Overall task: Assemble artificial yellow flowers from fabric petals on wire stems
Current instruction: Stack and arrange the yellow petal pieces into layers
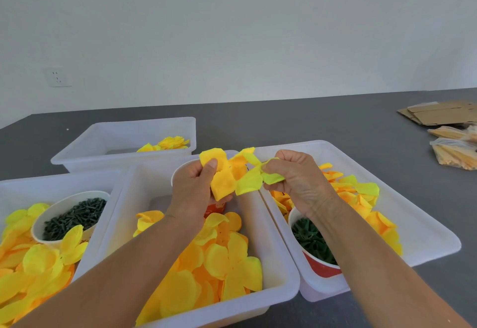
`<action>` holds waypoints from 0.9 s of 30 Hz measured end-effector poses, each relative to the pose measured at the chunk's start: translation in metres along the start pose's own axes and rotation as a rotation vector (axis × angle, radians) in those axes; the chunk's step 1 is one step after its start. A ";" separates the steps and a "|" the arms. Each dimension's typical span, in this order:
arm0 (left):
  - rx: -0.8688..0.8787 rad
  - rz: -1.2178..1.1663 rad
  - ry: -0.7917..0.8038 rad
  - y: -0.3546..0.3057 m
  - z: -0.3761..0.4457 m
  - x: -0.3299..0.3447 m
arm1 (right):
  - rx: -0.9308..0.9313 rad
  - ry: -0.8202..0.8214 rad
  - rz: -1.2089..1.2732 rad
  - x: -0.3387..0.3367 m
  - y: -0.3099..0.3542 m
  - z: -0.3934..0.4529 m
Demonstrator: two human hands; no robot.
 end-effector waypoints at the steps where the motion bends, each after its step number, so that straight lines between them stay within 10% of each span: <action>1: 0.003 0.012 -0.013 0.000 0.001 0.000 | -0.009 -0.031 -0.019 -0.001 0.000 0.001; 12: 0.116 0.254 -0.267 -0.003 0.005 -0.006 | -0.203 -0.390 -0.294 -0.018 -0.001 0.005; 27: -0.124 -0.062 0.165 -0.011 -0.001 0.021 | -0.153 -0.513 -0.520 -0.033 0.001 0.006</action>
Point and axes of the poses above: each hand's wrist, its own z-axis towards the middle knuckle, its own x-axis out of the palm, y = z × x, the point moved 2 cm from there along z, towards the middle knuckle, and after that the axes turned 12 degrees about -x, right-handed, at the moved point
